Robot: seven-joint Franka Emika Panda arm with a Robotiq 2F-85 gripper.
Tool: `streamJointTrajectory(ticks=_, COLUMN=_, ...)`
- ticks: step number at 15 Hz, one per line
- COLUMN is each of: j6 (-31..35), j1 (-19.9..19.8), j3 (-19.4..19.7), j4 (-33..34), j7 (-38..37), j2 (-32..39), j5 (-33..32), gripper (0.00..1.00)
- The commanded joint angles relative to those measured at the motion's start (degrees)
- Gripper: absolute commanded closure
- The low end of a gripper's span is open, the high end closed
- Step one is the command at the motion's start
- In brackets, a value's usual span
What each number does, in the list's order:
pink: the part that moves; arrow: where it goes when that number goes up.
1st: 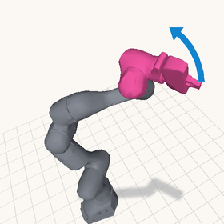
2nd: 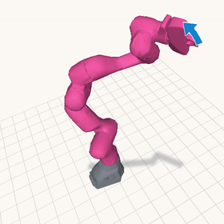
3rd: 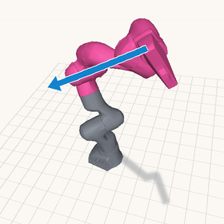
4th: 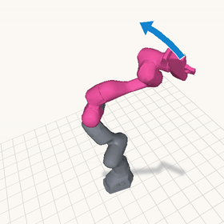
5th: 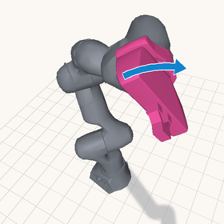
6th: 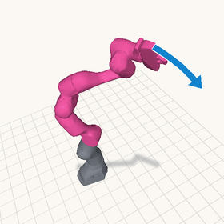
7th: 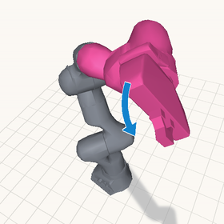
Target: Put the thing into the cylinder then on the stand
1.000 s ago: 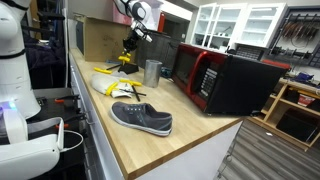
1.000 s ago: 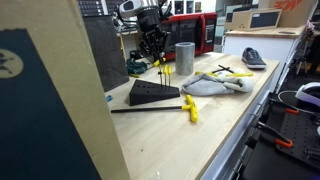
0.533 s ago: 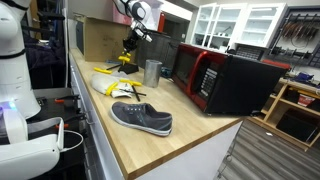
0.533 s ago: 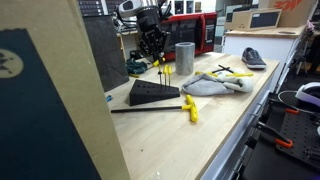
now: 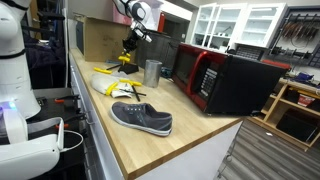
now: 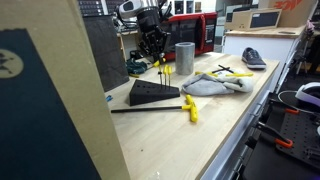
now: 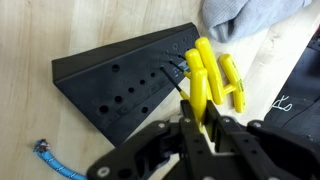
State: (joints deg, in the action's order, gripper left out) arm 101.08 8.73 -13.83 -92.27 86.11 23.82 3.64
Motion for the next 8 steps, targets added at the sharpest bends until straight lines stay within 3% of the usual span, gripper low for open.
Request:
streamJointTrajectory(ticks=1, j6=1.4, j1=-0.3, j3=-0.1, j4=-1.8, j7=0.1, j2=-1.3, j5=0.8, gripper=0.96)
streamJointTrajectory(ticks=8, j6=2.9, j1=0.2, j3=-0.2, j4=-2.5, j7=1.2, j2=-1.6, j5=-0.9, gripper=0.96)
